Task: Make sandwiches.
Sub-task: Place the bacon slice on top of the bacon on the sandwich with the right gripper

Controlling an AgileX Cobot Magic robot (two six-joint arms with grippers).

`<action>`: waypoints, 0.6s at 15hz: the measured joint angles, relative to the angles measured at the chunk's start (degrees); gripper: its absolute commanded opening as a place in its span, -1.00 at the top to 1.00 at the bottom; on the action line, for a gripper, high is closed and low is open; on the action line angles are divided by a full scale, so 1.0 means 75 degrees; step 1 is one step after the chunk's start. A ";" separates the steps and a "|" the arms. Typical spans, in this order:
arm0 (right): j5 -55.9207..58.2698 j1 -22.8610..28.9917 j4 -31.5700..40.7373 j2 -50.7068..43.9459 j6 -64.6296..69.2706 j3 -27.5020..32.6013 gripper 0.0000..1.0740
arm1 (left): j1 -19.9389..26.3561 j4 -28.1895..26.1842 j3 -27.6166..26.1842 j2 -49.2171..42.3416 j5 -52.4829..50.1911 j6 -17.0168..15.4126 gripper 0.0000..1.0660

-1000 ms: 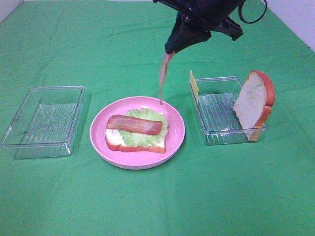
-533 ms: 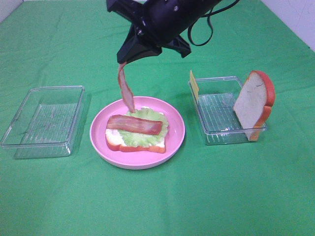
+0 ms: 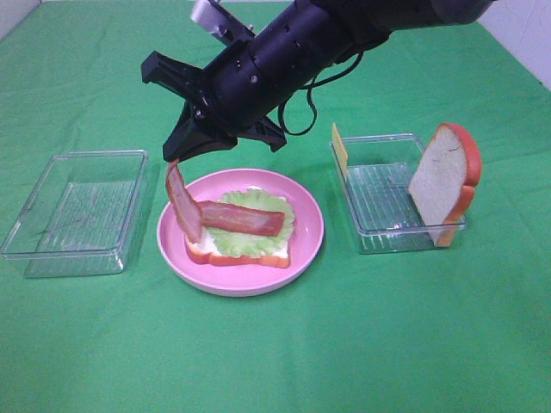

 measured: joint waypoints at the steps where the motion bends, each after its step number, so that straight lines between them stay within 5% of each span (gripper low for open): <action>1: 0.0000 0.0008 0.0076 0.0031 -0.0008 0.0000 1.00 | 0.0000 0.0000 0.0000 0.0000 0.0000 0.0000 -0.81; 5: -0.0069 0.0008 -0.0267 0.0053 -0.0153 0.0000 1.00 | 0.0000 -0.0008 0.0000 0.0000 0.0000 0.0000 -0.81; 9: -0.0061 0.0008 -0.2070 0.0244 0.0535 0.0000 1.00 | 0.0000 -0.0008 0.0000 0.0000 0.0000 0.0000 -0.81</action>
